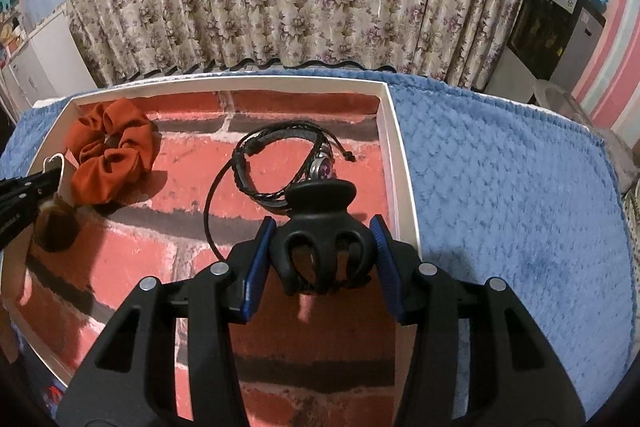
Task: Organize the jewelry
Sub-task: 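Carry the watch and claw clip into the tray and open both tools, then move both tools back toward the red string bracelet and cream scrunchie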
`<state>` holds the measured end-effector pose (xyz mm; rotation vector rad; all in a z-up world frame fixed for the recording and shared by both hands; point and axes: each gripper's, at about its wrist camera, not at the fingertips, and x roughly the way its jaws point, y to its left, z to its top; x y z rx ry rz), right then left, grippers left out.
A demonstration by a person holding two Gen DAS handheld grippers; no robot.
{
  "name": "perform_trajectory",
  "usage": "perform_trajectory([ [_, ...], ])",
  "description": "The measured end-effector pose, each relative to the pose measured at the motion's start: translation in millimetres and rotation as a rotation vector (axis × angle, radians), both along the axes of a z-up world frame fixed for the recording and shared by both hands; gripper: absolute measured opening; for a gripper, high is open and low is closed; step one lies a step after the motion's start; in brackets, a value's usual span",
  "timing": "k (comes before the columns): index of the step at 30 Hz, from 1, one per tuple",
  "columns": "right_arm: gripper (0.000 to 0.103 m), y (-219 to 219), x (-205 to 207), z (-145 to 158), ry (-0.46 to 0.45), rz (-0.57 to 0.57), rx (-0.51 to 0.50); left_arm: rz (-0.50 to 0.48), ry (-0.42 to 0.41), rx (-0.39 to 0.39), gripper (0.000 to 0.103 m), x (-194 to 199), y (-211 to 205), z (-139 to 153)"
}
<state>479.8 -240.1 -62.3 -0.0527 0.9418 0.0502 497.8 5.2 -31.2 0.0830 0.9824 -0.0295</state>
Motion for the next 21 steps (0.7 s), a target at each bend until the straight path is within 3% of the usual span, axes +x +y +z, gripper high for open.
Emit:
perform_trajectory([
  [4, 0.054, 4, 0, -2, 0.005, 0.004, -0.003, -0.008, -0.012, 0.019, 0.009, -3, 1, 0],
  [8, 0.067, 9, -6, 9, -0.022, 0.047, -0.009, -0.011, 0.002, 0.014, 0.013, -6, -1, 1],
  [10, 0.071, 5, -10, 20, -0.05, 0.059, 0.015, -0.025, -0.027, 0.022, 0.046, -12, -4, 10],
  [11, 0.074, 3, -12, 26, -0.059, 0.066, 0.036, -0.025, -0.046, 0.032, 0.053, -16, -4, 14],
  [12, 0.076, 0, -15, 32, -0.069, 0.073, 0.057, -0.029, -0.068, 0.04, 0.057, -20, -7, 19],
  [17, 0.09, -21, -41, 66, -0.163, 0.069, 0.115, -0.068, -0.111, 0.014, 0.058, -41, -11, 41],
  [21, 0.099, -40, -66, 90, -0.211, 0.042, 0.113, -0.068, -0.167, -0.029, 0.074, -65, -4, 67],
])
